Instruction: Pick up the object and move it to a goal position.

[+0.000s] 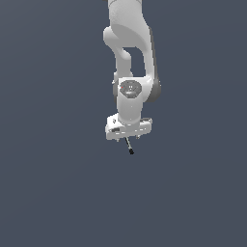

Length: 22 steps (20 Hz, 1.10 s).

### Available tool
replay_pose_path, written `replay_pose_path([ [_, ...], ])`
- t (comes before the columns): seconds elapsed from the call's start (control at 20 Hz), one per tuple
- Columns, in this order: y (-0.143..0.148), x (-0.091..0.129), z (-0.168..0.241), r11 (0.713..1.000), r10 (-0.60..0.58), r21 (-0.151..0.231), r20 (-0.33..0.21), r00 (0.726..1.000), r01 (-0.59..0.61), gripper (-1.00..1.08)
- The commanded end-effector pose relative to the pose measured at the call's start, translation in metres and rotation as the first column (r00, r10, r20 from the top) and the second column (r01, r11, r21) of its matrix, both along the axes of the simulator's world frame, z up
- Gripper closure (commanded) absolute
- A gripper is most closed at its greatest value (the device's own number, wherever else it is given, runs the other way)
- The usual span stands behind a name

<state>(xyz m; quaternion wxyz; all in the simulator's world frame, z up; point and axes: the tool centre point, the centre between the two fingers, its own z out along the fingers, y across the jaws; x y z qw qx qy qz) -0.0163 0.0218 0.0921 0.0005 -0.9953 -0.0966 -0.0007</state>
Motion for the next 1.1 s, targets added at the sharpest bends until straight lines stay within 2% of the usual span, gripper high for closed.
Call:
replay_pose_path([
  [0.0,0.003,-0.005,-0.014,0.999,0.036,-0.001,0.000,0.999,-0.036,-0.92],
  [0.3,0.007,-0.013,-0.031,0.997,0.080,-0.001,-0.001,0.997,-0.080,-0.92],
  [0.65,0.007,-0.013,-0.036,0.997,0.080,-0.001,-0.002,0.997,-0.080,-0.92],
  [1.05,0.007,-0.014,-0.072,0.997,0.083,-0.001,-0.002,0.997,-0.083,-0.92],
])
